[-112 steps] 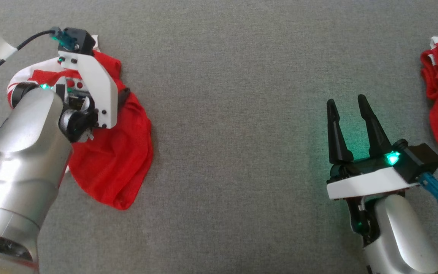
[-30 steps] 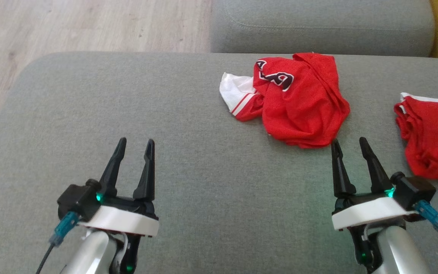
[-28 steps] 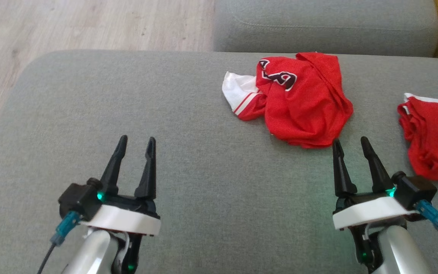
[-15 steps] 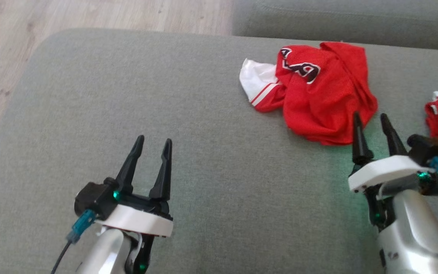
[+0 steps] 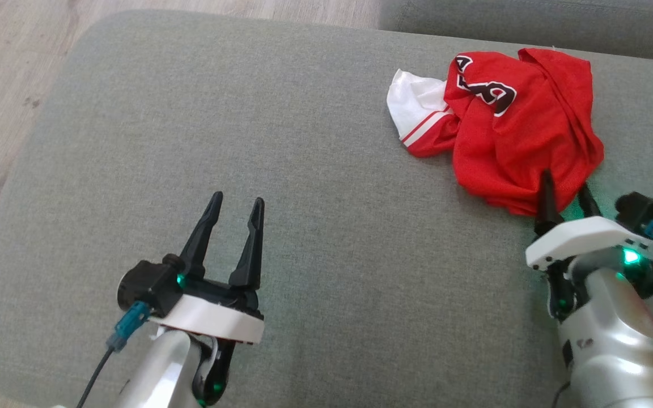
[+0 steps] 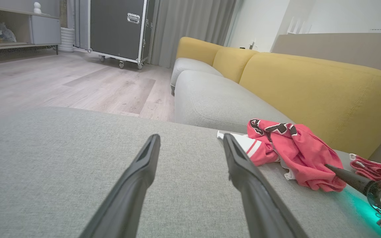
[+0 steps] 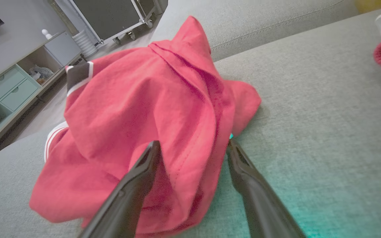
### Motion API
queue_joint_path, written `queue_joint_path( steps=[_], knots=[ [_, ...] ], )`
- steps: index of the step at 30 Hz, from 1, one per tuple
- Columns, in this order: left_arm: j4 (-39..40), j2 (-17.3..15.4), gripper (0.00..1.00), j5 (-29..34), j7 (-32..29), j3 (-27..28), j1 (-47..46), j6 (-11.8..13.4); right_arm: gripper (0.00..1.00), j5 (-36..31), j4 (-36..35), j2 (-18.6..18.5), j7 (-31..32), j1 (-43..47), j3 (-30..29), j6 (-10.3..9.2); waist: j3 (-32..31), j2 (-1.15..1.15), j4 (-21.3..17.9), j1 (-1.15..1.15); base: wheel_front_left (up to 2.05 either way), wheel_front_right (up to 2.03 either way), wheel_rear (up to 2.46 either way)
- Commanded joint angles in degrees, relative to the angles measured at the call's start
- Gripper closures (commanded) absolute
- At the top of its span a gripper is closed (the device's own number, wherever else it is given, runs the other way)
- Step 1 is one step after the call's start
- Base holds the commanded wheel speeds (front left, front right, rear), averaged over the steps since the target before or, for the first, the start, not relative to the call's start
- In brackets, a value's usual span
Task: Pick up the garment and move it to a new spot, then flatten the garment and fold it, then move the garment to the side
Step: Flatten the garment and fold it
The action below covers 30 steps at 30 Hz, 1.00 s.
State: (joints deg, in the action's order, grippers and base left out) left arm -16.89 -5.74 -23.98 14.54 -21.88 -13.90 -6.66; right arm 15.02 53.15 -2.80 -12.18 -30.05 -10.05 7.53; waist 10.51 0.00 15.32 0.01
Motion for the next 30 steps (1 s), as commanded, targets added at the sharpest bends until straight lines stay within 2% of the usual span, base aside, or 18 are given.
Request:
queue_joint_path(
  steps=[1, 2, 3, 4, 8, 13, 18, 22, 25, 30],
  knots=[
    [1.2, -0.1, 0.00, 0.8, 0.5, 2.6, -2.7, -0.5, 0.28, 0.2, 0.9, -0.1, -1.3, -3.3, 2.4, -0.04, 0.1, 0.00, 0.0, -0.01, 0.00, 0.00, 0.00],
    [1.2, -0.1, 0.00, 0.8, 0.5, 2.6, -2.7, -0.5, 0.28, 0.2, 0.9, -0.1, -1.3, -3.3, 2.4, -0.04, 0.1, 0.00, 0.0, -0.01, 0.00, 0.00, 0.00],
    [1.2, 0.0, 0.00, 0.9, 0.5, 2.8, -2.7, -0.5, 0.94, 0.6, 1.9, -0.1, -1.6, -3.9, 2.9, -0.04, 0.1, 0.00, 0.0, -0.01, 0.00, 0.00, 0.00],
    [1.1, 0.0, 0.00, 1.0, 0.5, 2.9, -2.8, -0.6, 1.00, 0.9, 2.8, -0.1, -1.8, -4.3, 3.3, -0.04, 0.0, 0.00, -0.1, -0.01, 0.00, 0.00, 0.00],
    [0.7, 0.3, 0.00, 1.6, 0.5, 3.8, -2.3, -0.7, 1.00, 1.3, 2.8, -0.1, -2.7, -6.0, 5.6, -0.04, -1.3, 0.00, -1.0, -0.01, 0.00, 0.00, 0.00],
    [0.6, 1.2, 0.00, 2.1, 0.5, 6.5, -0.4, -0.3, 1.00, 2.2, -7.5, -0.1, -2.8, -3.3, 7.5, -0.04, -4.6, 0.00, -1.6, -0.01, 0.00, 0.00, 0.00],
    [0.4, 1.9, 0.00, 2.3, 0.5, 6.9, 1.6, -0.4, 1.00, 0.8, -17.0, -0.1, -2.8, -1.7, 8.4, -0.04, -8.4, 0.00, -1.4, -0.01, 0.00, 0.00, 0.00],
    [0.5, 2.2, 0.00, 2.0, 0.5, 7.2, 3.3, -0.6, 1.00, 0.3, -21.9, -0.1, 1.3, -4.2, 11.2, -0.04, -11.2, 0.00, -0.4, -0.01, 0.00, 0.00, 0.00],
    [0.8, 2.4, 0.00, 1.8, 0.5, 7.3, 4.0, -0.6, 1.00, 0.0, -23.8, -0.1, 5.6, -8.2, 15.7, -0.04, -12.0, 0.00, 0.9, -0.01, 0.00, 0.00, 0.00],
    [0.8, 2.6, 0.00, 1.3, 0.5, 6.8, 4.6, -0.7, 1.00, 6.0, -20.6, -0.1, 9.4, -18.8, 23.9, -0.04, -12.5, 0.00, 3.8, -0.01, 0.00, 0.00, 0.00]
  ],
)
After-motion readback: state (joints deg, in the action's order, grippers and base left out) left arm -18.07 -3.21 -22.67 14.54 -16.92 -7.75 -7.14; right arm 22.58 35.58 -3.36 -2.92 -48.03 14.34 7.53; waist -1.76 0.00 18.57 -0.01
